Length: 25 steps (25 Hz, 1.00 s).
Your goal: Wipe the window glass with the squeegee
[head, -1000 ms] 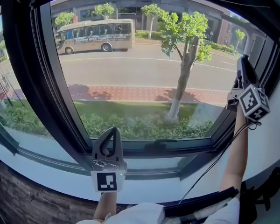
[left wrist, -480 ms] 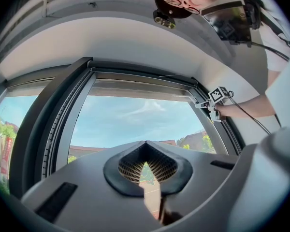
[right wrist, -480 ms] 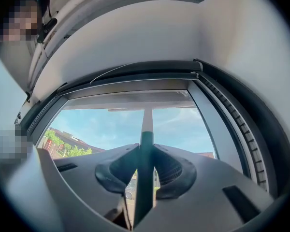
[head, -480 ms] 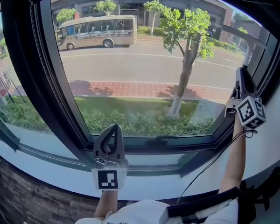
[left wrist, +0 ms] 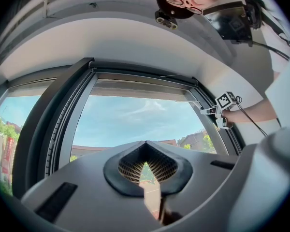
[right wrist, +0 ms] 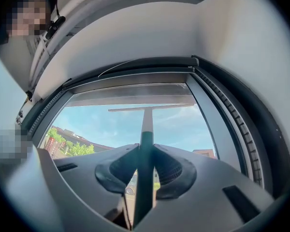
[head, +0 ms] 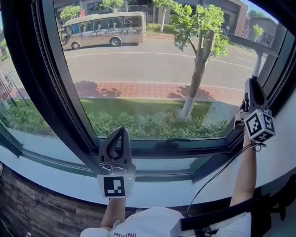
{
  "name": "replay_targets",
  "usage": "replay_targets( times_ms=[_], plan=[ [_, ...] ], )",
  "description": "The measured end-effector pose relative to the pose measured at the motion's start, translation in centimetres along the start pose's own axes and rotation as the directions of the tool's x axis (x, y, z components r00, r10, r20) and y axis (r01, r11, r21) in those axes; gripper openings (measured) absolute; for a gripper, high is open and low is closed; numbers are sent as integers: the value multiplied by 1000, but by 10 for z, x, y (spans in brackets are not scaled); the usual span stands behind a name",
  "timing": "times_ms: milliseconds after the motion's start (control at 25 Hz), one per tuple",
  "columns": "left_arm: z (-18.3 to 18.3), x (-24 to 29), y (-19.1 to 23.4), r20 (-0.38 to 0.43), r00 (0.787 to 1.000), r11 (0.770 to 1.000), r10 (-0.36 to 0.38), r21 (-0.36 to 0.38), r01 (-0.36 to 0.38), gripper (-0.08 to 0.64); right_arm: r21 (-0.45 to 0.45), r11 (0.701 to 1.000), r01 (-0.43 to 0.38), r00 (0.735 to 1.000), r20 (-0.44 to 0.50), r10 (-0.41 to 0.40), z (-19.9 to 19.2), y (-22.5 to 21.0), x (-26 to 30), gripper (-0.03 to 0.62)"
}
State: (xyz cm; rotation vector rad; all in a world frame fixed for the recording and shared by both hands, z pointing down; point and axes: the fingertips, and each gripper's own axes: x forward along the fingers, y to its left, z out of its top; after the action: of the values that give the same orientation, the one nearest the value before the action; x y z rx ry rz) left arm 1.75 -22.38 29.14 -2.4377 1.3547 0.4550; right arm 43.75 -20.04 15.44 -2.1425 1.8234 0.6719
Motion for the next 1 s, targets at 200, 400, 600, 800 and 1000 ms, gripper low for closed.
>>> replay_targets(
  times_ms=[200,400,600,800,1000],
  plan=[
    [-1,-1,-1,-5,1000,1000,0,3,0,-5,-5,1000,15,1000,-27,-15,-15,7,-13,97],
    [3,-2,-1,-8,1000,1000,3,-3,-3,-5,-6,1000,18,999,-29,-19,-28,7,-26,97],
    [3,-3,-3,-13,1000,1000,0,-1,0,-5,23,999,26,998,-50,-25,-47,6,-39,97],
    [2,-5,-2,-14,1000,1000,-2,-1,2,-5,40,999,36,997,-77,-32,-65,8,-52,97],
    [0,-6,-4,-21,1000,1000,-8,-5,8,-5,59,998,38,994,-100,-32,-83,12,-64,97]
  ],
)
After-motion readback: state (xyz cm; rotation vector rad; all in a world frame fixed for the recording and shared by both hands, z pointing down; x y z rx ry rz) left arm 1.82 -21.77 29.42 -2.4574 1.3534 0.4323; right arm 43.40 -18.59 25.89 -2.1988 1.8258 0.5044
